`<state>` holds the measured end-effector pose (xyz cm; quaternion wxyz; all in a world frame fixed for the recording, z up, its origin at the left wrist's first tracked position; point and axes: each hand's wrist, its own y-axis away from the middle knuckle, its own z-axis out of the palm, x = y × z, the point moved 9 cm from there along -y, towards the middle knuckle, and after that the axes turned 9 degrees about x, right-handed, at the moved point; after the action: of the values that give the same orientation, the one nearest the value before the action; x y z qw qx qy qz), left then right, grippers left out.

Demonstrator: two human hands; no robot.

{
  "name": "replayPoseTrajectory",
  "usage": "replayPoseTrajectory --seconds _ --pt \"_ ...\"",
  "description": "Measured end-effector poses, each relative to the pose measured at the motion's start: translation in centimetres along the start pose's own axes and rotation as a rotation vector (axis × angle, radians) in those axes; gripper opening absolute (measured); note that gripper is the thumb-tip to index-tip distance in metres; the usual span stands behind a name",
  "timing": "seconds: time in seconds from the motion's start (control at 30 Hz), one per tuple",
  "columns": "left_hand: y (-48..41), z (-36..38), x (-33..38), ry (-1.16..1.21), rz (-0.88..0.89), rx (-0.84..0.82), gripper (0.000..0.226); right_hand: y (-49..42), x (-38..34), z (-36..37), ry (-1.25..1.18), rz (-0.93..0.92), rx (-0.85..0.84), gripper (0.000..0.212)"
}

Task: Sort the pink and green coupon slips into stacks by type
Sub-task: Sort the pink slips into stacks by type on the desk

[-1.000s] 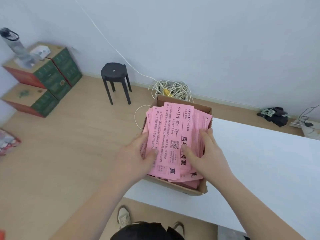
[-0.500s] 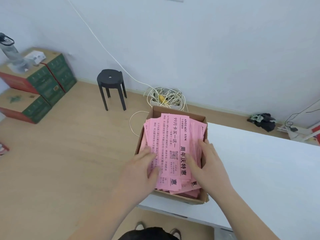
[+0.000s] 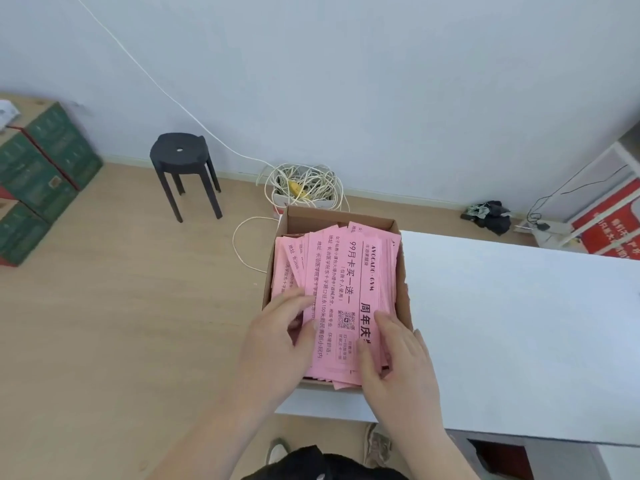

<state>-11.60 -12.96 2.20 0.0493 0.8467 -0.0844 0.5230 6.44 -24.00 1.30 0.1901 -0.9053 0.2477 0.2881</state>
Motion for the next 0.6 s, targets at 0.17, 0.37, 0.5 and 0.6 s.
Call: replayPoseTrajectory --seconds 0.17,0.37,0.5,0.6 --pt "-0.2 -0.9 0.6 0.103 -0.047 0.078 0.04 -1.1 -0.7 -0.1 0.077 -0.029 -0.021 0.06" --pt "1.2 -0.5 -0.5 0.118 -0.184 0.09 0.031 -4.6 -1.1 -0.2 0.181 -0.088 -0.184 0.054" --pt "1.4 0.9 1.2 0.064 -0.101 0.097 0.036 -5.5 -0.7 0.0 0.196 -0.086 -0.274 0.064" --pt "1.7 1.4 1.7 0.079 -0.1 0.077 0.036 -6.1 0.0 -0.4 0.138 -0.035 -0.283 0.067"
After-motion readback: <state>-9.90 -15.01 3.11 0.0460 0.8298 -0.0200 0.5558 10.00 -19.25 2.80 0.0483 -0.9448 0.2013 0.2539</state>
